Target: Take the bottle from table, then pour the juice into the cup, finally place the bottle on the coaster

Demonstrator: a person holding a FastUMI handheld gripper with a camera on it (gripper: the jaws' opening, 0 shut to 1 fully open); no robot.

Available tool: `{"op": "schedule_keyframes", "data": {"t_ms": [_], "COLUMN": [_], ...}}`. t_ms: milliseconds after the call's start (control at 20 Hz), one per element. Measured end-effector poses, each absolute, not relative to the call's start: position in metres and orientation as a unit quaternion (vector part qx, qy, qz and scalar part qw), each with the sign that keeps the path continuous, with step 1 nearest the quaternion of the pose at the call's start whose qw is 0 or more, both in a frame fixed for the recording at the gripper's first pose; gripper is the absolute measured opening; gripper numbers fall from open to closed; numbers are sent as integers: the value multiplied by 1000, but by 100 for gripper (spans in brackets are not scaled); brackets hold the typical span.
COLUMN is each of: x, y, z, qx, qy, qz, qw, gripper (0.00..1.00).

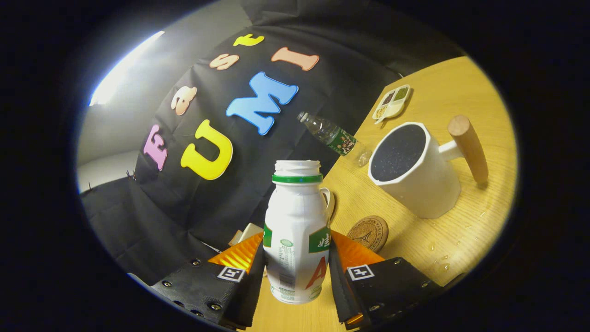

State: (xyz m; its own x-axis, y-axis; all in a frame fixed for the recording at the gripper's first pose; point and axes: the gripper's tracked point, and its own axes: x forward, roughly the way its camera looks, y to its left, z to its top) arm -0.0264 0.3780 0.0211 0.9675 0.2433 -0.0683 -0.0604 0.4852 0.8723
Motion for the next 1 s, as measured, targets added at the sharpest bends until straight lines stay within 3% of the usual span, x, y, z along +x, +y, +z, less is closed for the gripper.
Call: {"op": "schedule_keyframes", "data": {"t_ms": [1000], "x": [-25], "y": [365], "z": [27], "qx": [626], "qy": [68], "qz": [78], "qw": [773], "gripper": [65]}}
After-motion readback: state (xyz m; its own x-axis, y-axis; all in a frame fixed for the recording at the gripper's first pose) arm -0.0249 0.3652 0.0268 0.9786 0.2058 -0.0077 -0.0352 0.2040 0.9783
